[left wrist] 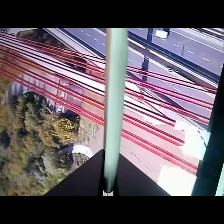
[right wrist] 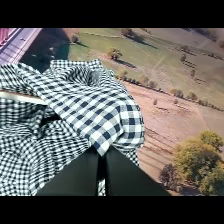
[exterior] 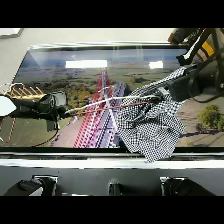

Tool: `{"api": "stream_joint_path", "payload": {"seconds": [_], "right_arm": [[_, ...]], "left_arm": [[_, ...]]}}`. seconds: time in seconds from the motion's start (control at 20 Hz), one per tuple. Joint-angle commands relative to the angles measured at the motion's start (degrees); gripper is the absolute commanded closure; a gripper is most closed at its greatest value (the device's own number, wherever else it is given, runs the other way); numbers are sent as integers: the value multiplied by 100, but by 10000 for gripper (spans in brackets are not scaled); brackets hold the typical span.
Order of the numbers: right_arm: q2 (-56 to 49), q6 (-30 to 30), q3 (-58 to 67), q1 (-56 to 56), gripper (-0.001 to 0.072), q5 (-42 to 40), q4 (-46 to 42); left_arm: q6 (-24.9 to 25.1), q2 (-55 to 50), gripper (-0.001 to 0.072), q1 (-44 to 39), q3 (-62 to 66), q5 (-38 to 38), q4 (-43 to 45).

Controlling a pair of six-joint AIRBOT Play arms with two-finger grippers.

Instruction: Fold the clothes and pants, and hang the long-sleeved shirts on hangers.

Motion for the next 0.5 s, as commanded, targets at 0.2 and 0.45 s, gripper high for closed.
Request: {"api": "stream_joint_path", "payload": {"seconds": [0.2, 0.45], "right_arm": [[-96, 146, 0, -2, 676, 28, -295], [-131, 175, 0, -2, 676, 26, -286]], "left_arm": [[-223, 514, 677, 7, 7, 4, -2], [-286, 581, 677, 7, 7, 9, 9]]}}
